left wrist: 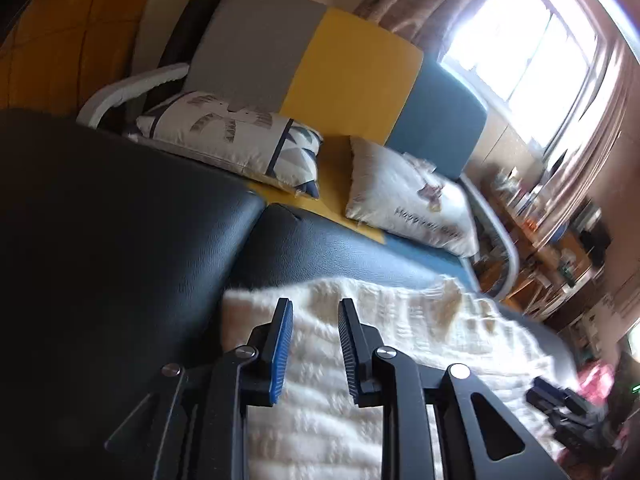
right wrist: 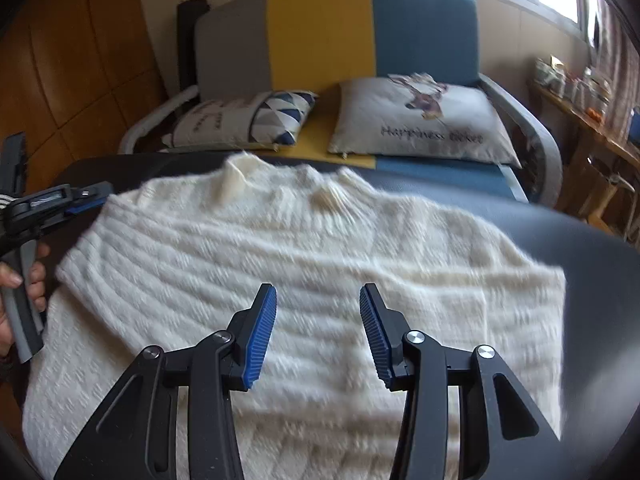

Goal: Fold clothes

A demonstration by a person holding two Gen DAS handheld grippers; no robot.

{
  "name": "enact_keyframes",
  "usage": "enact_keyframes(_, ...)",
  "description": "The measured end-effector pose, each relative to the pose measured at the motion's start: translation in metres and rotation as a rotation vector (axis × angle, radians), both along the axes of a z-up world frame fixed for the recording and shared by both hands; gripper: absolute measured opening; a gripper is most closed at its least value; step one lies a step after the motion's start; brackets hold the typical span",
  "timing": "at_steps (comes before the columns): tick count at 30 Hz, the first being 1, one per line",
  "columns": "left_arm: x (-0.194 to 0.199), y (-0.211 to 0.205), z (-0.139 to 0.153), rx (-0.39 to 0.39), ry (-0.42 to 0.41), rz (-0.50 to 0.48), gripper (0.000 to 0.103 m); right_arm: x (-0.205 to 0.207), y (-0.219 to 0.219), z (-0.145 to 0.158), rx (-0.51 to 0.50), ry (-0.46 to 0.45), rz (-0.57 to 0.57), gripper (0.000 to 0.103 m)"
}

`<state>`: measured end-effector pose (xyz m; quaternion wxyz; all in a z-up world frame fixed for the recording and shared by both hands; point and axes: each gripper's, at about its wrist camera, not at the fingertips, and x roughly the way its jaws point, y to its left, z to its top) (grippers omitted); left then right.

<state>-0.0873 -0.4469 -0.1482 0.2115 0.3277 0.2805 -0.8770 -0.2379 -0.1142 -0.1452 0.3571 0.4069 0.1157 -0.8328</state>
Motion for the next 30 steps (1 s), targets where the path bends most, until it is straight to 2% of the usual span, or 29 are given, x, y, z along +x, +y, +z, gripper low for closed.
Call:
enact_keyframes(2,-0.013,-0.006,-0.009,-0.007,-0.072,-0.004,0.023,-0.007,-0.002,-0.005,0.019,-0.004,-0.009,0.047)
enact_keyframes(6,-0.023,0.003,-0.011,-0.097,-0.130,-0.043,0.023,-0.017,-0.003,-0.011,0.032,-0.012,-0.014,0.047)
enact_keyframes(12,-0.029,0.024,0.009,-0.153,-0.090,-0.077,0.025,-0.028,-0.001,-0.008,0.052,-0.007,-0.024,0.047)
enact_keyframes(16,-0.051,0.037,-0.011,-0.209,-0.210,-0.116,0.026,-0.041,0.003,-0.011,0.062,-0.011,-0.053,0.048)
enact_keyframes(18,-0.054,0.043,-0.013,-0.253,-0.221,-0.121,0.026,-0.048,0.005,-0.012,0.066,-0.013,-0.067,0.051)
enact_keyframes(22,-0.053,0.045,-0.007,-0.267,-0.214,-0.120,0.026,-0.057,0.008,-0.010,0.074,-0.012,-0.086,0.052)
enact_keyframes(27,-0.054,0.048,-0.002,-0.297,-0.208,-0.123,0.026,-0.061,0.001,0.008,0.099,0.052,-0.059,0.052)
enact_keyframes(30,-0.062,0.053,-0.011,-0.314,-0.250,-0.137,0.026,-0.079,0.001,0.000,0.145,0.047,-0.104,0.052)
